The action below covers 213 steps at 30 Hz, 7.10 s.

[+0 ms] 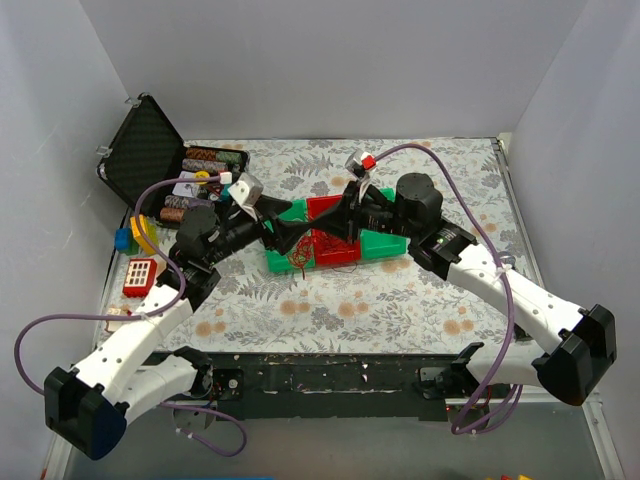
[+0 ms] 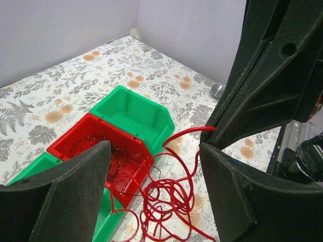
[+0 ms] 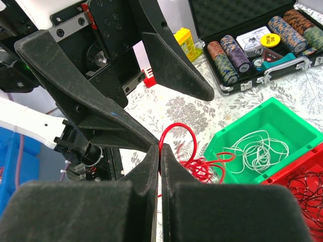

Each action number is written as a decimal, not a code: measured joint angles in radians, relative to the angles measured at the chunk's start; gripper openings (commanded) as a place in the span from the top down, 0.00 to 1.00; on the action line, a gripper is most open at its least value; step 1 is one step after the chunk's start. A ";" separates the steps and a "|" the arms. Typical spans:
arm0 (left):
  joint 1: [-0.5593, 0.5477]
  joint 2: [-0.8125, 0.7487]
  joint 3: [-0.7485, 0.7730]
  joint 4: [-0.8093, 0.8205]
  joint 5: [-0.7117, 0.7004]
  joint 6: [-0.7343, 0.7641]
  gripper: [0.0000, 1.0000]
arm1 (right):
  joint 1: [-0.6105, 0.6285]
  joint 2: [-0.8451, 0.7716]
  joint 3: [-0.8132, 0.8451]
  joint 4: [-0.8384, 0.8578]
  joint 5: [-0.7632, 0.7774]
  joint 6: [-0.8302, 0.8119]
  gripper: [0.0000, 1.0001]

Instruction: Untangle the cables

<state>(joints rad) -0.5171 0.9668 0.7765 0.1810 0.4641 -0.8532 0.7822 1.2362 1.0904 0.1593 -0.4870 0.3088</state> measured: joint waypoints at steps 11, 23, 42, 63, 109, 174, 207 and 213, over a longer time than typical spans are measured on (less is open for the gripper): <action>-0.053 -0.036 -0.094 0.025 0.179 0.103 0.61 | 0.077 0.014 0.083 0.085 -0.149 0.057 0.99; -0.068 -0.061 -0.113 -0.102 0.211 0.176 0.38 | 0.111 -0.013 0.148 0.183 -0.244 0.045 0.99; -0.068 -0.133 -0.220 -0.160 0.196 0.259 0.50 | 0.041 -0.020 0.355 0.047 -0.193 -0.069 0.99; -0.096 -0.039 -0.338 -0.017 0.096 0.269 0.02 | 0.029 0.029 0.682 0.022 -0.200 -0.101 0.99; -0.096 -0.037 -0.220 0.187 -0.011 -0.020 0.70 | 0.029 0.131 0.793 0.014 -0.229 -0.060 0.99; -0.096 -0.180 -0.570 -0.092 -0.021 0.763 1.00 | 0.029 -0.054 0.680 0.156 0.807 -0.945 0.99; -0.096 -0.250 -0.375 -0.338 0.146 0.838 1.00 | 0.002 0.199 0.718 0.228 0.798 -0.983 0.99; -0.096 -0.254 -0.375 -0.339 0.146 0.838 1.00 | -0.028 0.199 0.740 0.261 0.798 -0.990 0.99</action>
<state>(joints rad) -0.6128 0.7124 0.4011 -0.1577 0.6102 -0.0147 0.7540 1.4349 1.8305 0.4202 0.3115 -0.6811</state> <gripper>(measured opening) 0.015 0.031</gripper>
